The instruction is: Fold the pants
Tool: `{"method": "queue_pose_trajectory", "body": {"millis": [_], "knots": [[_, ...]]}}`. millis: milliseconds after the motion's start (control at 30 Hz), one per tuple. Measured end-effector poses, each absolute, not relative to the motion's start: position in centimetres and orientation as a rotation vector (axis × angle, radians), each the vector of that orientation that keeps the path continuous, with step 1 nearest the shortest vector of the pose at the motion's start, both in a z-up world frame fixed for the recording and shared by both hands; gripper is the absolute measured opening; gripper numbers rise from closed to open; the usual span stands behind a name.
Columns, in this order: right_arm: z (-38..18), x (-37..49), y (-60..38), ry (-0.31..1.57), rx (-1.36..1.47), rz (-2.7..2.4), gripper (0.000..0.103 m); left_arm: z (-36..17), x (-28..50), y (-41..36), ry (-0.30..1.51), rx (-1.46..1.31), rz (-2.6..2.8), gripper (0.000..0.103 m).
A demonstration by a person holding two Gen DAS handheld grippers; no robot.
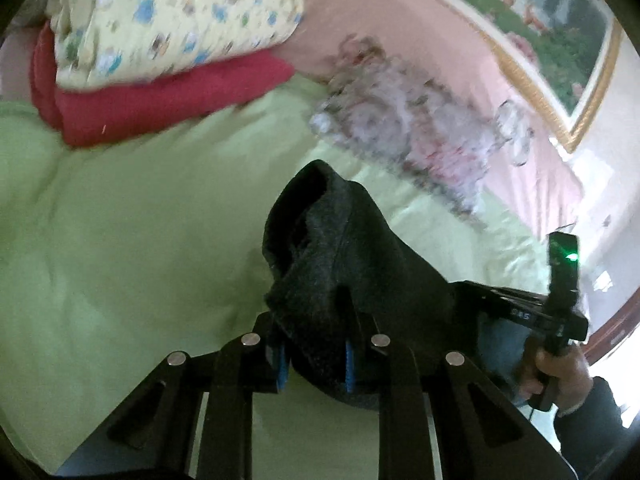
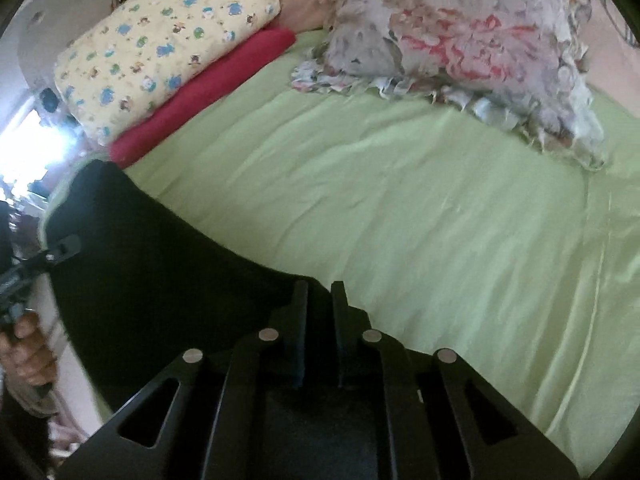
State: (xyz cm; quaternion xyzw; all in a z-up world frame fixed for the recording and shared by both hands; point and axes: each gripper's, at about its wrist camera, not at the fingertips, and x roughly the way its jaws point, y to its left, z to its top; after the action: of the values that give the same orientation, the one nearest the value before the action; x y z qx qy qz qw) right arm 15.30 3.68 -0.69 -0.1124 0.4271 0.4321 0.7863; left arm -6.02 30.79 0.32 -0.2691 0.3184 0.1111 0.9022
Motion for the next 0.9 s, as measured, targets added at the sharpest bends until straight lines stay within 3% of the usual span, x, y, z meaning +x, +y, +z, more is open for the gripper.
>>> {"method": "queue_pose_trajectory", "body": {"millis": [67, 167, 300, 333, 567, 667, 900], "knots": [[-1.9, 14.9, 4.5, 0.913, -0.274, 0.9, 0.011, -1.6, -5.5, 31.3, 0.704, -0.56, 0.246, 0.02], [-3.4, 14.8, 4.9, 0.924, -0.267, 0.857, 0.015, -3.1, -5.6, 32.0, 0.743, -0.58, 0.255, 0.03], [-1.9, 14.3, 3.4, 0.89, -0.171, 0.84, 0.045, -1.5, -7.7, 32.2, 0.701, -0.548, 0.308, 0.056], [-1.4, 14.1, 2.8, 0.875, -0.144, 0.841, 0.05, -1.1, -8.3, 32.3, 0.69, -0.537, 0.324, 0.057], [1.6, 11.1, -3.8, 0.809, 0.028, 0.84, 0.053, 2.2, -10.5, 31.1, 0.643, -0.507, 0.324, 0.058], [1.5, 10.2, -7.3, 0.821, 0.081, 0.798, 0.053, 3.4, -9.8, 29.4, 0.633, -0.494, 0.279, 0.067], [1.1, 8.5, -15.2, 0.841, 0.193, 0.688, 0.054, 4.4, -5.8, 22.4, 0.663, -0.407, 0.093, 0.067]]}}
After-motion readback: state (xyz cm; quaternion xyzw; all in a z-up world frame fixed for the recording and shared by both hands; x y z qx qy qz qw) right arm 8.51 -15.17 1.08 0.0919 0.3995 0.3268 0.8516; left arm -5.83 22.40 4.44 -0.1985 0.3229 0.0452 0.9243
